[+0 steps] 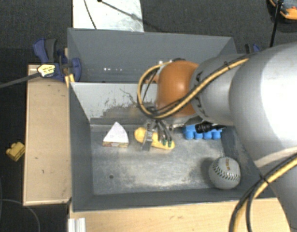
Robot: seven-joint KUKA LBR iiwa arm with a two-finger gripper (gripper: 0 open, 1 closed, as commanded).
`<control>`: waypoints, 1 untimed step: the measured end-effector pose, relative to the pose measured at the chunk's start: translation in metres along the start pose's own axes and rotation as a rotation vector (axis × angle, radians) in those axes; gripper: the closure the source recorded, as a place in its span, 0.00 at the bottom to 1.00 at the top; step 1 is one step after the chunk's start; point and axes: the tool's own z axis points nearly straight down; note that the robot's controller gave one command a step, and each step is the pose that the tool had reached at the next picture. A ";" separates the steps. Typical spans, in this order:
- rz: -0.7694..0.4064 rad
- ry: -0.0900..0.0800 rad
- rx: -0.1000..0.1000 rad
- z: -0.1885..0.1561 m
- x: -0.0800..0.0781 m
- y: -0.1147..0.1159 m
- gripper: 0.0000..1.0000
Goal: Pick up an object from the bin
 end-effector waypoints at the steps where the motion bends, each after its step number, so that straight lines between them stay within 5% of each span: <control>1: 0.000 0.004 0.001 -0.017 0.001 0.000 1.00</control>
Offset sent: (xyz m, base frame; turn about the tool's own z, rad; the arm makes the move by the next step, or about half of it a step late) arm 0.0000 -0.0002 0.1365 0.0000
